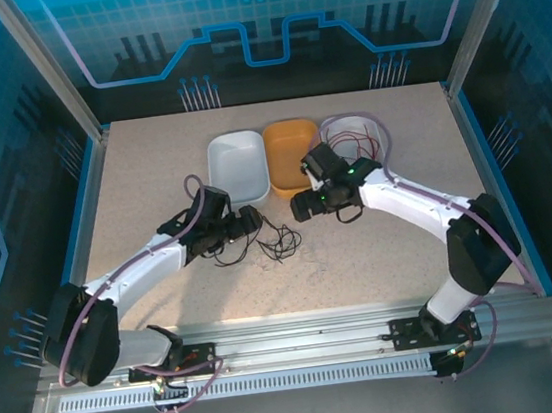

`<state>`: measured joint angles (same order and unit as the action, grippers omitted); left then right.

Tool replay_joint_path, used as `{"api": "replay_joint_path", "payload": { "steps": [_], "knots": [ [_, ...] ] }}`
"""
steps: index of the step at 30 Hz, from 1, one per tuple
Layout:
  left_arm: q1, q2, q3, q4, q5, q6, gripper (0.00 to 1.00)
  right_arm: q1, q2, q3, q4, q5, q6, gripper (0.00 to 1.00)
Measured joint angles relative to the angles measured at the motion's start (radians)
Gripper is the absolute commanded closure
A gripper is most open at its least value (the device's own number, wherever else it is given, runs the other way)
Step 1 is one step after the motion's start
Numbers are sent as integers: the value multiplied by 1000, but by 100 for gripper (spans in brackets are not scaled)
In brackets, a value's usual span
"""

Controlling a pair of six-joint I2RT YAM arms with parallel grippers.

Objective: Untangle the cables

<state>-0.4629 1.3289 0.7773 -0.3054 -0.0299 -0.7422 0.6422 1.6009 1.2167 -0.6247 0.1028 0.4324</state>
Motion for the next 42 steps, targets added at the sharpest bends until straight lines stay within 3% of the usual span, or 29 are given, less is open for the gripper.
{"api": "replay_joint_path", "payload": {
  "steps": [10,15,25,37,42],
  "knots": [
    [139,0,-126,30,47,-76,2,156,142,148,7,-2,71,31],
    [171,0,-158,31,73,-93,13,211,212,241,-38,47,77,32],
    [204,69,-129,-28,63,10,48,219,165,172,-71,132,121,0],
    [207,111,-113,-47,62,35,61,223,-136,-145,-41,177,191,0],
    [214,112,-124,-39,60,25,71,246,-216,-252,-72,181,246,0]
  ]
}}
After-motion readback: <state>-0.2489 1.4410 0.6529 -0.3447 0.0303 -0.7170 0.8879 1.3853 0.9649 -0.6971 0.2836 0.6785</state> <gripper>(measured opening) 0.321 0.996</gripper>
